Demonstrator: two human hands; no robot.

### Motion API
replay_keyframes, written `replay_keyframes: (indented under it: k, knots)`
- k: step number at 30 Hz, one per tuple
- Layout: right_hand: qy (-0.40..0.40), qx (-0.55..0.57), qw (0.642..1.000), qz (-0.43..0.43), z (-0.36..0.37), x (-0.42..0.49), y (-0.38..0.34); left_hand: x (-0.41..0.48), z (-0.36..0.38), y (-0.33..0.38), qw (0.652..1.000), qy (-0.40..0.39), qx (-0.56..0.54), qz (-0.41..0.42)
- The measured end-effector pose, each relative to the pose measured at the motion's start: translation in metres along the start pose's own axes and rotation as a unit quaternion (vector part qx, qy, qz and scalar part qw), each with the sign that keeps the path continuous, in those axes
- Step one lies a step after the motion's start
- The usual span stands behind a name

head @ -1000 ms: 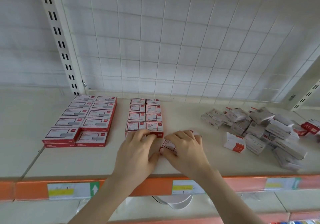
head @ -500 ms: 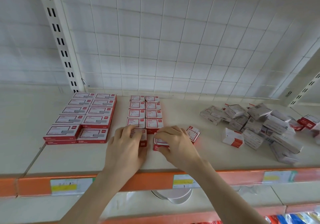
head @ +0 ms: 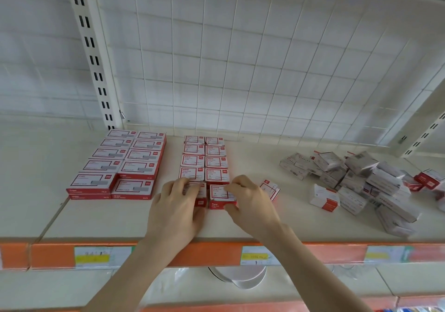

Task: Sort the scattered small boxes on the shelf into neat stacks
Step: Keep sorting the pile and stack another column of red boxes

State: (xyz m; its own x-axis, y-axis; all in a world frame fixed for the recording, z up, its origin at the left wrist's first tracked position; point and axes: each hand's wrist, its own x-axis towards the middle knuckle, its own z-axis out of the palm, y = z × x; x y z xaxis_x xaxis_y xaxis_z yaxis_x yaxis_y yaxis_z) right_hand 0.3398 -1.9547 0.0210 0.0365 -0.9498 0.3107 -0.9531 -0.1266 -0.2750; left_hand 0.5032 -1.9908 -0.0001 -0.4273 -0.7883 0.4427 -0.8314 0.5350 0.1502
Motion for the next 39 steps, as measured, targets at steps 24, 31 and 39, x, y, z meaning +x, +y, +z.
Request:
replay_keyframes:
  k: [24,31,39]
  knots:
    - [0.098,-0.03,0.994,0.041,-0.005,-0.005,0.01,0.001,-0.001,0.011,0.999,0.041,0.005,0.033]
    - [-0.039,-0.023,0.983,0.177,-0.018,-0.02,0.04,0.011,0.009,0.036,0.994,0.052,-0.05,0.086]
    - [0.029,0.067,0.983,0.168,-0.026,-0.034,0.051,0.015,0.015,0.067,0.986,0.019,-0.09,0.138]
